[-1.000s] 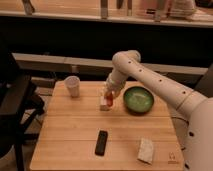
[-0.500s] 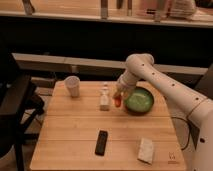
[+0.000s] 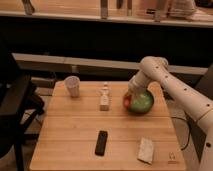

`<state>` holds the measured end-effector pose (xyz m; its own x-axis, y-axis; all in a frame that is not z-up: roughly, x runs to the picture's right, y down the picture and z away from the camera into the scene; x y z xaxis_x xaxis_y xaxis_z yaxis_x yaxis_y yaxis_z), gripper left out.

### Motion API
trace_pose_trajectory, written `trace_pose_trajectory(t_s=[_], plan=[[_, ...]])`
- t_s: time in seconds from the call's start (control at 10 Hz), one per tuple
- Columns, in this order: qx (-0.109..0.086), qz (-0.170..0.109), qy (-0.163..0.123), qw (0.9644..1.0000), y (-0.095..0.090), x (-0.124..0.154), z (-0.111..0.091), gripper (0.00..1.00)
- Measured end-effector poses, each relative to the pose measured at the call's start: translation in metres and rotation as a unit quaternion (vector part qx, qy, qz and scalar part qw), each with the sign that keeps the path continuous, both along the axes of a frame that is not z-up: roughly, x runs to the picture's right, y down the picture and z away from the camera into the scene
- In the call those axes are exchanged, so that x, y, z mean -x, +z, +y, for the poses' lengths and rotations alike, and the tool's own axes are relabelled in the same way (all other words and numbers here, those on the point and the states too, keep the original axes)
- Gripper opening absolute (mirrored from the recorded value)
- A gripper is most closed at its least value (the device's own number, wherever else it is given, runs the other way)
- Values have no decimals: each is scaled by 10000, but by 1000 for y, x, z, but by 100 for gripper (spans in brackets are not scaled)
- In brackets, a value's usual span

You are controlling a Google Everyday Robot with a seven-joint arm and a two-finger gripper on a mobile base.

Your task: Place the pepper in the ceramic bowl

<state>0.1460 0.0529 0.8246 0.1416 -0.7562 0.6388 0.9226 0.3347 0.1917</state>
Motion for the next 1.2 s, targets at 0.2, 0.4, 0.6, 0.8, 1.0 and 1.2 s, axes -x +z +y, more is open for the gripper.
trace_pose_trajectory(t_s=[0.2, 0.4, 0.6, 0.8, 1.0, 1.2], plan=[[-1, 59, 108, 9999, 5, -9, -2, 0], [-7, 96, 178, 9998, 10, -23, -3, 0], [4, 108, 219, 9997, 13, -27, -4, 0], [2, 159, 285, 9995, 17, -34, -5, 0], [13, 188, 315, 9993, 20, -35, -6, 0], [30, 225, 362, 9991, 24, -41, -7, 0]])
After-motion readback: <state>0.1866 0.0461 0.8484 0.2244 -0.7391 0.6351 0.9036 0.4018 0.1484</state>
